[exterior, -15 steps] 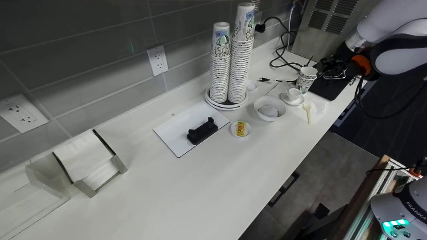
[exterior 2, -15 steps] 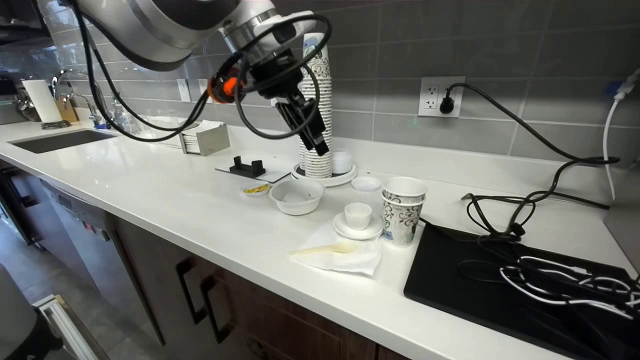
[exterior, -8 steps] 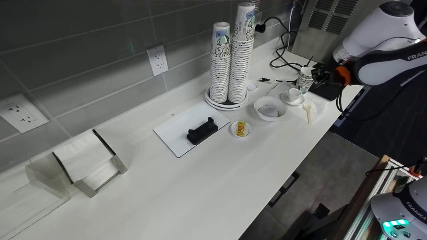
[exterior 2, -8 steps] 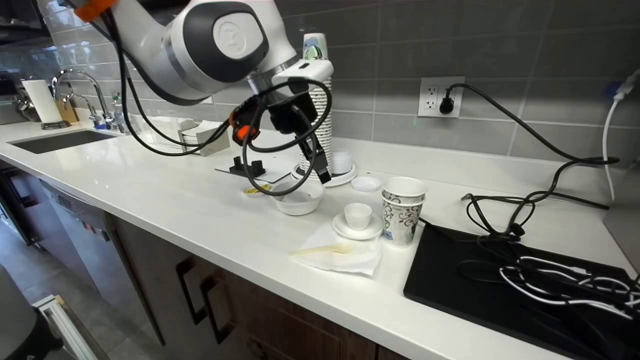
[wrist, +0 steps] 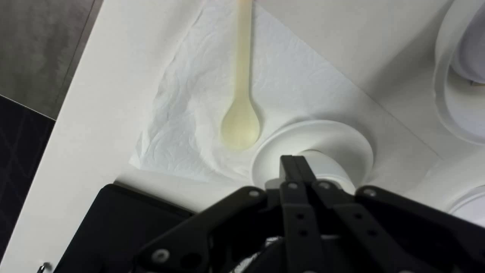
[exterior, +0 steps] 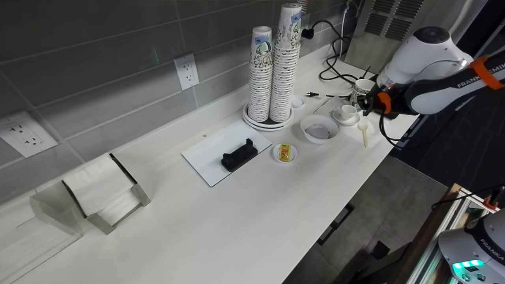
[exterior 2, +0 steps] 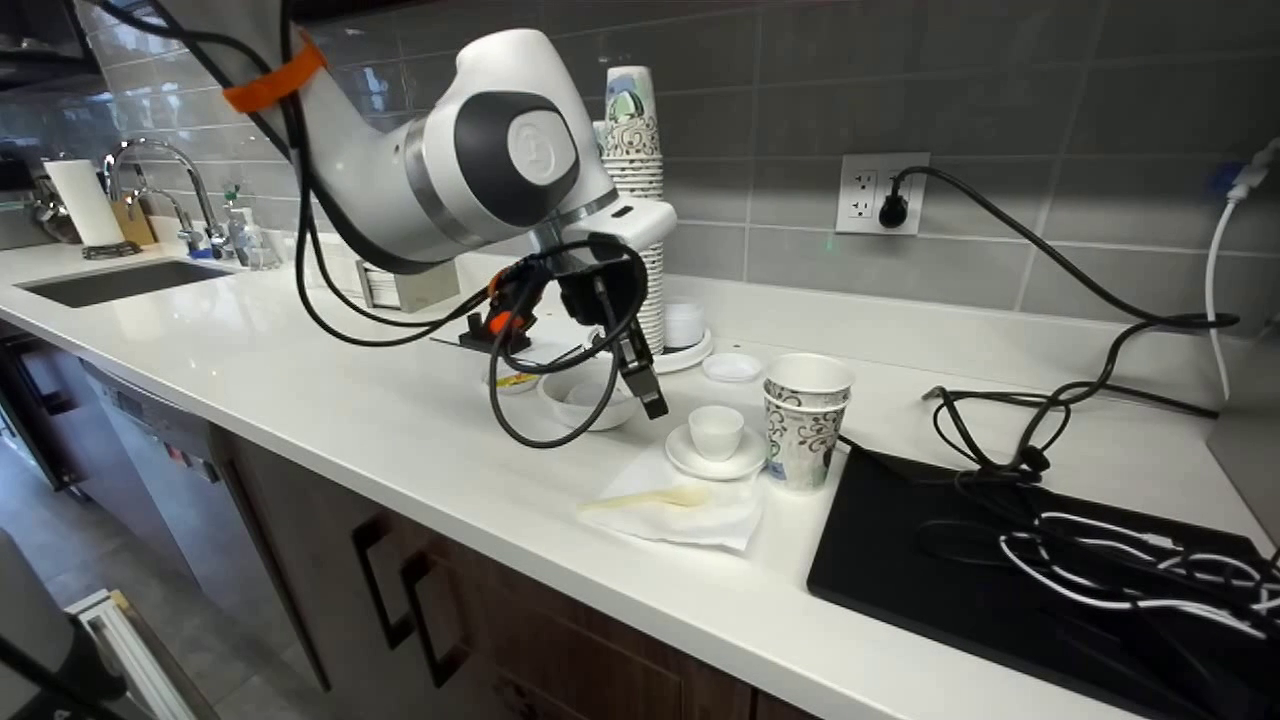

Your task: Move the bowl to the left

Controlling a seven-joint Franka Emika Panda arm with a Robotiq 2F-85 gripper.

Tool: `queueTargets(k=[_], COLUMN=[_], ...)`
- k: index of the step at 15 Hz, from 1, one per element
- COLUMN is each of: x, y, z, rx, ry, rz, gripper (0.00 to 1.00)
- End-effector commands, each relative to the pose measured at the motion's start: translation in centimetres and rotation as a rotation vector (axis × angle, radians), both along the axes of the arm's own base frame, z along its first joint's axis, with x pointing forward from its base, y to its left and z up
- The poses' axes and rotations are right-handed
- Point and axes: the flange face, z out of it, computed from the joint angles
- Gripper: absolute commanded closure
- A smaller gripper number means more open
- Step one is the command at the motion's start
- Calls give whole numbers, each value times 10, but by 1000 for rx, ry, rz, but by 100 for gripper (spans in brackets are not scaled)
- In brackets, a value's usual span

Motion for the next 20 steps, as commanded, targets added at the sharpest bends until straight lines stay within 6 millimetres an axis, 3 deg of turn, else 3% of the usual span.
queueTargets(k=[1, 7, 11, 20], x=[3, 6, 12, 24], y=[0, -1, 2, -1], z=[-3, -4, -28, -50], rx=[1, 0, 48, 73], ry=[3, 1, 30, 11], rz=[-4, -7, -5, -15], gripper=[99, 100, 100, 100])
